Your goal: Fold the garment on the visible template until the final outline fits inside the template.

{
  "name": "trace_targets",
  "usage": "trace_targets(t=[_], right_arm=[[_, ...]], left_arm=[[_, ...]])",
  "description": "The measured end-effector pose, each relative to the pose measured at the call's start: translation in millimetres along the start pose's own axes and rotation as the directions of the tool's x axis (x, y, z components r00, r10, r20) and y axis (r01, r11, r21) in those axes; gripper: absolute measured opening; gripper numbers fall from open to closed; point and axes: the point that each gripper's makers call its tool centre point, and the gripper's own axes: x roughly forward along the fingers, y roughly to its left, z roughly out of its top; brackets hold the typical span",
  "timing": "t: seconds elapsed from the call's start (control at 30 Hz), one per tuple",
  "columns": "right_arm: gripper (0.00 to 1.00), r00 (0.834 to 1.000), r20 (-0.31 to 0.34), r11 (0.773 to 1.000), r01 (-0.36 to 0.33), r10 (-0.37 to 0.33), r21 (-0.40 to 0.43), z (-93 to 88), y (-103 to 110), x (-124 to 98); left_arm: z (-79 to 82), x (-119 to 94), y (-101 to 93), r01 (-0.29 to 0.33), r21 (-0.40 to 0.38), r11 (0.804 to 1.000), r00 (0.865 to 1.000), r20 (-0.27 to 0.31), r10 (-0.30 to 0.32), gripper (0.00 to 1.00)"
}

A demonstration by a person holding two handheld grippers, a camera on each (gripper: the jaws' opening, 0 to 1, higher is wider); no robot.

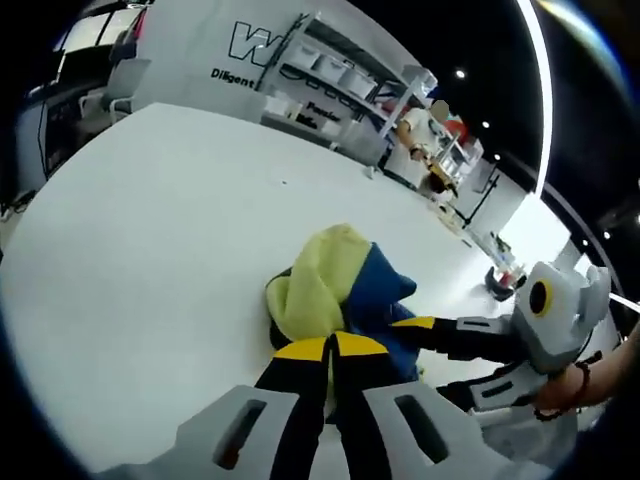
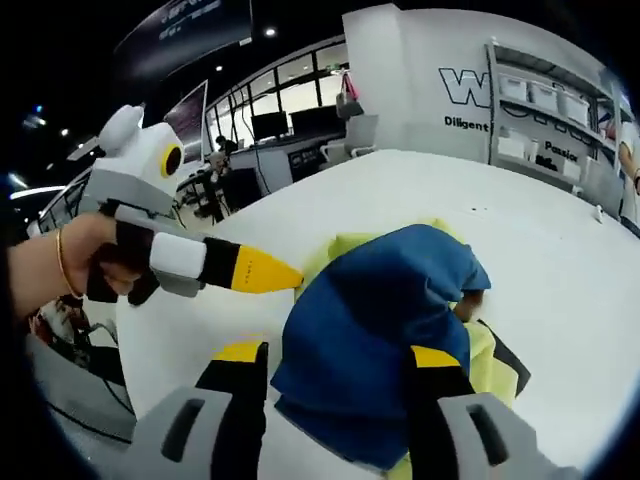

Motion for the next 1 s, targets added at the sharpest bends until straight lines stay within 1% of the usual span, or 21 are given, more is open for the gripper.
trace_targets(t=[0.03, 0.1, 0.13, 0.17, 0.3, 0.43, 0.5, 0.53, 0.57, 0.63, 0.7, 0.73, 0.8, 0.87, 0.9, 0.93, 0.97, 1.0], right_arm=[[0.45, 1.0, -0.002, 1.0, 0.002, -0.002, -0.003, -0.4, 0, 0], [0.33, 0.999, 0.0, 0.999, 0.036, -0.036, -0.036, 0.7, -8, -1], [0.28, 0.999, 0.002, 0.998, 0.042, -0.042, -0.046, 1.6, -11, -3], [0.23, 0.999, 0.003, 0.999, 0.037, -0.037, -0.038, 3.6, -14, -6], [0.09, 0.999, 0.002, 0.998, 0.037, -0.036, -0.046, 4.6, -18, -11], [0.08, 1.0, 0.004, 1.0, 0.004, -0.004, -0.026, 7.5, -14, -17], [0.02, 1.0, 0.001, 0.999, -0.004, 0.004, -0.037, 7.4, -12, -22], [0.0, 1.0, 0.006, 0.999, -0.016, 0.016, -0.029, 8.0, -11, -24], [0.0, 0.999, 0.006, 0.999, -0.031, 0.031, -0.028, 8.1, -9, -25], [0.0, 1.0, -0.001, 0.998, -0.024, 0.024, -0.053, 6.5, -11, -24], [0.0, 1.0, -0.006, 0.998, -0.022, 0.022, -0.055, 4.7, -12, -21], [0.0, 1.0, -0.017, 0.998, -0.021, 0.02, -0.053, 3.1, -14, -21], [0.0, 1.0, -0.003, 0.999, -0.032, 0.031, -0.026, 8.2, -14, -27], [0.0, 0.999, -0.002, 0.999, -0.034, 0.034, -0.04, 9.8, -13, -31], [0.0, 0.999, -0.004, 0.998, -0.035, 0.035, -0.045, 10.3, -14, -33], [0.0, 0.999, -0.004, 0.998, -0.035, 0.035, -0.044, 10.3, -14, -34], [0.0, 0.999, 0.0, 0.998, -0.038, 0.038, -0.04, 10.8, -15, -36], [0.0, 0.999, 0.002, 0.999, -0.041, 0.041, -0.032, 11.4, -15, -37]], left_arm=[[0.1, 0, -0.2, 0.001, -0.001, 1.0, 1.0, 0.001, -0.001, 0.0], [0.3, -1, 1.5, -0.01, -0.005, 1.0, 1.0, 0.003, 0.01, 0.0], [0.2, -1, 2.6, -0.015, -0.005, 1.0, 1.0, 0.003, 0.015, 0.0], [1.0, -3, 4.3, -0.02, -0.012, 1.0, 1.0, 0.006, 0.02, 0.0], [2.9, -3, 6.2, -0.024, -0.019, 1.0, 1.0, 0.01, 0.024, 0.0], [5.4, -4, 6.6, -0.029, -0.021, 0.999, 0.999, 0.014, 0.029, 0.0], [5.9, -4, 7.0, -0.034, -0.017, 0.999, 0.999, 0.01, 0.034, 0.0], [6.7, -4, 7.5, -0.036, -0.019, 0.999, 0.999, 0.013, 0.037, 0.0], [7.7, -4, 7.9, -0.037, -0.023, 0.999, 0.999, 0.015, 0.037, 0.0], [9.0, -4, 7.6, -0.034, -0.031, 0.999, 0.999, 0.02, 0.035, 0.0], [9.4, -3, 6.3, -0.028, -0.037, 0.999, 0.999, 0.021, 0.029, 0.0], [8.8, -3, 5.2, -0.028, -0.035, 0.999, 0.999, 0.018, 0.029, 0.0], [7.4, -3, 3.2, -0.03, -0.022, 0.999, 0.999, 0.013, 0.031, 0.0], [5.3, -3, 1.3, -0.033, -0.01, 0.999, 0.999, 0.006, 0.033, 0.0], [3.4, -3, 2.8, -0.05, 0.002, 0.999, 0.999, -0.005, 0.05, 0.0], [3.6, -3, 3.0, -0.054, 0.007, 0.998, 0.999, -0.002, 0.054, 0.0], [3.3, -2, 2.1, -0.053, 0.007, 0.999, 0.999, -0.001, 0.053, 0.01], [2.1, -2, 2.7, -0.057, -0.003, 0.998, 0.998, -0.008, 0.057, 0.07]])
